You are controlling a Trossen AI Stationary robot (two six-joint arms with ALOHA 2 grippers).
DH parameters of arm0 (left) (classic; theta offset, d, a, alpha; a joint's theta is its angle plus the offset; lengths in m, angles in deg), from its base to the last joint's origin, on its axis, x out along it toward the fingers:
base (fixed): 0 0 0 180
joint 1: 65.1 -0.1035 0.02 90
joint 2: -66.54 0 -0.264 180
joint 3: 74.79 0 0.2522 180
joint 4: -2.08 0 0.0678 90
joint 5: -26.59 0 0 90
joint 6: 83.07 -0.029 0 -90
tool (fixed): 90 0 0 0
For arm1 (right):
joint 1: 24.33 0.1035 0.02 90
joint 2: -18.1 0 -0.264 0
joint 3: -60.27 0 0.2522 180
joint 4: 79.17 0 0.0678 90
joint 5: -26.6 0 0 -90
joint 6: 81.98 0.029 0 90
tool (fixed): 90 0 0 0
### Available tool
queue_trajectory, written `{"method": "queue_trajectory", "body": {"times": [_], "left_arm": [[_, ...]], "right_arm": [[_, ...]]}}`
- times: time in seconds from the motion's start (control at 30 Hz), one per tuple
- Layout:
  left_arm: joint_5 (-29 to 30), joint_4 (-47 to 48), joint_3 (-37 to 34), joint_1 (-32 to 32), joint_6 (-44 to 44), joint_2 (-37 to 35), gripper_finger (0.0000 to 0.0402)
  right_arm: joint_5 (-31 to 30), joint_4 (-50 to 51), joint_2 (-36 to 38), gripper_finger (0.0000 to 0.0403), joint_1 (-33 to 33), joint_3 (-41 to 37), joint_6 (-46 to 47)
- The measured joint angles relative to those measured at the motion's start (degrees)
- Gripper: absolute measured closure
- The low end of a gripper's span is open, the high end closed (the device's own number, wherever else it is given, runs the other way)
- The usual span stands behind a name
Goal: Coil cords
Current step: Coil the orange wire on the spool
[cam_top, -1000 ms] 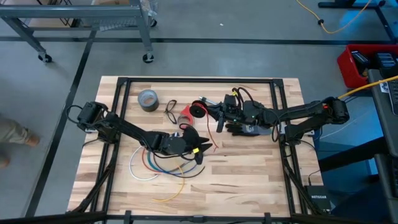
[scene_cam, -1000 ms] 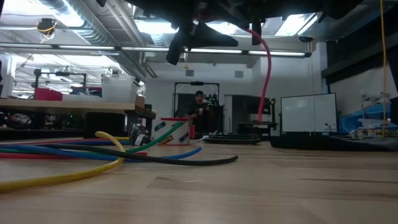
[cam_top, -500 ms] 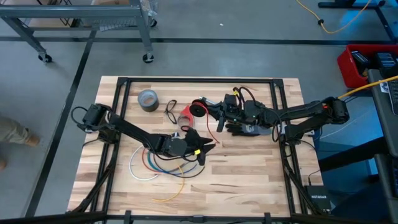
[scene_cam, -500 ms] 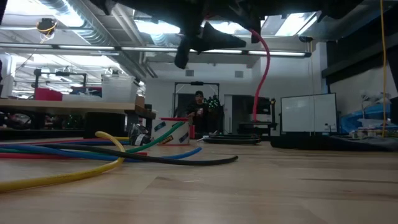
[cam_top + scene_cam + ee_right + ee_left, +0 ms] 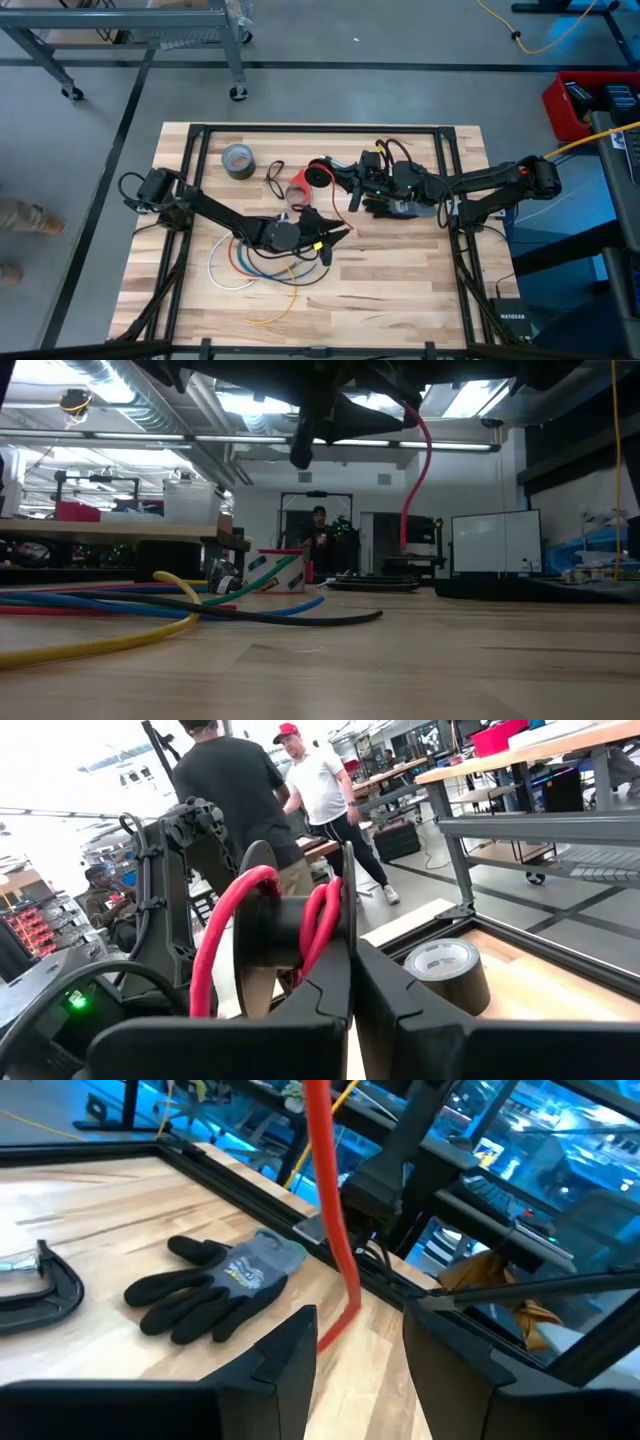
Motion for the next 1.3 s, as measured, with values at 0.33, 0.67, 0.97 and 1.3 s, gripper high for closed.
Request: {"method": "queue_trajectory", "body": {"times": [0.33, 0.67, 0.97, 1.3], "left_arm": [[1.34, -2.95, 0.0, -0.8, -3.26, 0.0, 0.0259], [1.34, -2.81, 0.0, -1.18, -3.31, 0.0, 0.0291], [1.34, -2.73, 0.0, -1.16, -3.31, 0.0, 0.0387], [1.31, -2.65, 0.0, -1.16, -2.13, -0.02, 0.0383]], "right_arm": [[0.0, -0.58, 0.0, 0.0397, 0.0, 0.0, 0.0], [0.0, -2.04, 0.0, 0.0397, -0.02, 0.0, -0.39], [0.0, -1.99, 0.0, 0.0397, -0.01, 0.0, -0.46], [0.0, -1.95, 0.0, 0.0397, -0.02, 0.0, -0.48]]}}
